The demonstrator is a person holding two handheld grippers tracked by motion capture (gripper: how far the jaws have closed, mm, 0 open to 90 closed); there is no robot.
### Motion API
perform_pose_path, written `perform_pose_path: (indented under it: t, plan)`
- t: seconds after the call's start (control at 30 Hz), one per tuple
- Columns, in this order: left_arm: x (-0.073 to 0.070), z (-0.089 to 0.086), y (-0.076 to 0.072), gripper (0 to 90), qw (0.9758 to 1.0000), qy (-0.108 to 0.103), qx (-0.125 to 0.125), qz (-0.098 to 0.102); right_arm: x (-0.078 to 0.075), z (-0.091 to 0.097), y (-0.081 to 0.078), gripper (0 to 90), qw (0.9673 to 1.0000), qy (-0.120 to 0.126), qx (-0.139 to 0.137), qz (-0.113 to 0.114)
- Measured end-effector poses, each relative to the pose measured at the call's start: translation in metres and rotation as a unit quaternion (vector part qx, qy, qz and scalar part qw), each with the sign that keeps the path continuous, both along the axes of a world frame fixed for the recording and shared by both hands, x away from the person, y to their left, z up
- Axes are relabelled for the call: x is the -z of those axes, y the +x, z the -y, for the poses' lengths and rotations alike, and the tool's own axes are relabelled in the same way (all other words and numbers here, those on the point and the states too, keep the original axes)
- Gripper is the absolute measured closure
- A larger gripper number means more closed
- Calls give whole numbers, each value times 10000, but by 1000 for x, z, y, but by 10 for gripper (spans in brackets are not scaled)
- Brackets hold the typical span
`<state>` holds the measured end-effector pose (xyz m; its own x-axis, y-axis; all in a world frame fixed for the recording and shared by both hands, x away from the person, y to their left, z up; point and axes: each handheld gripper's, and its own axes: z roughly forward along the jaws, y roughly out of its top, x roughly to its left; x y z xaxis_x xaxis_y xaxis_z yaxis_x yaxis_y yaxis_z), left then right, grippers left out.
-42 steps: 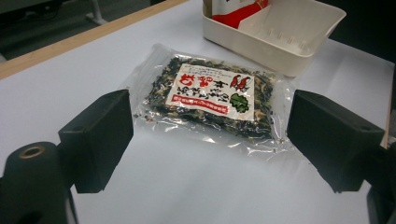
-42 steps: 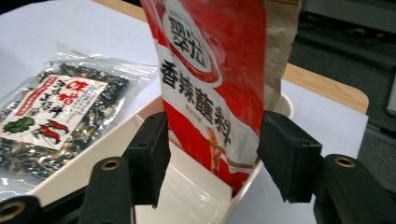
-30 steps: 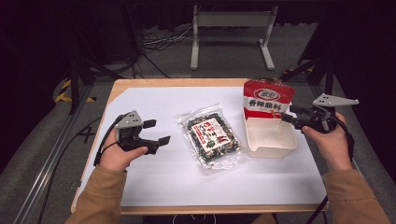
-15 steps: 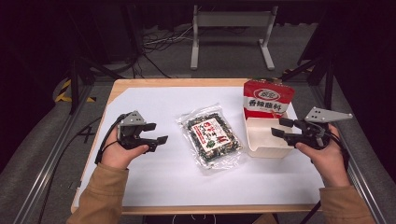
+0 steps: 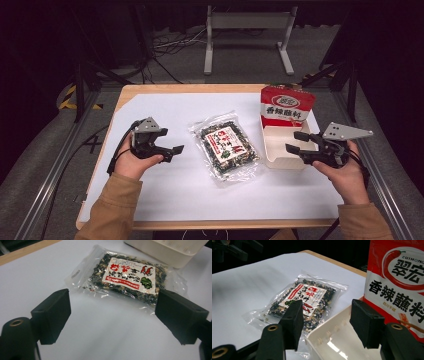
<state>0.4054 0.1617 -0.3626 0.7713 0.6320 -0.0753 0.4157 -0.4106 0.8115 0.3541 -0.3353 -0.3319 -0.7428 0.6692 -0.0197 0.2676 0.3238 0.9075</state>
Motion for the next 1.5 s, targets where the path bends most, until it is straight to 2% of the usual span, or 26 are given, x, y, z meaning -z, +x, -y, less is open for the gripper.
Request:
perform_pose_path:
  t: [0.07, 0.13, 0.23, 0.33, 0.4, 0.47, 0.57, 0.77, 1.0, 1.23, 1.37, 1.5]
  plan:
    - [4, 1, 8, 114, 9998, 63, -149, -97, -1, -2, -2, 435, 10000, 0, -25, 29]
    - [10, 0, 17, 68, 9988, 142, -442, -143, -1, -4, -3, 433, 10000, -28, -60, 37]
    - [14, -1, 23, 100, 9976, 127, -656, -191, 0, -6, -4, 427, 9999, -93, -75, 87]
    - [18, 0, 31, 142, 9977, -56, -654, -150, 2, -7, -4, 427, 9998, -155, -96, 81]
    - [20, 1, 37, 174, 9980, 4, -637, -5, 3, -7, -5, 427, 9998, -144, -110, 88]
    - [20, 3, 41, 206, 9970, 92, -764, 88, 3, -8, -6, 427, 9998, -145, -135, 90]
    - [18, 6, 49, 257, 9959, 56, -902, -1, 2, -9, -9, 427, 9996, -175, -185, 116]
    - [11, 13, 60, 272, 9968, 150, -771, 153, 2, -9, -11, 430, 9995, -180, -205, 126]
    - [12, 20, 73, 307, 9962, 259, -815, 171, 3, -8, -15, 438, 9996, -145, -199, 146]
    - [18, 25, 91, 352, 9976, -1, -687, -16, 3, -6, -18, 461, 9995, -126, -211, 214]
    - [22, 26, 99, 428, 9970, -58, -743, -210, 4, -7, -19, 481, 9994, -109, -264, 205]
    - [28, 27, 107, 430, 9963, -218, -735, -376, 5, -8, -19, 490, 9992, -79, -311, 220]
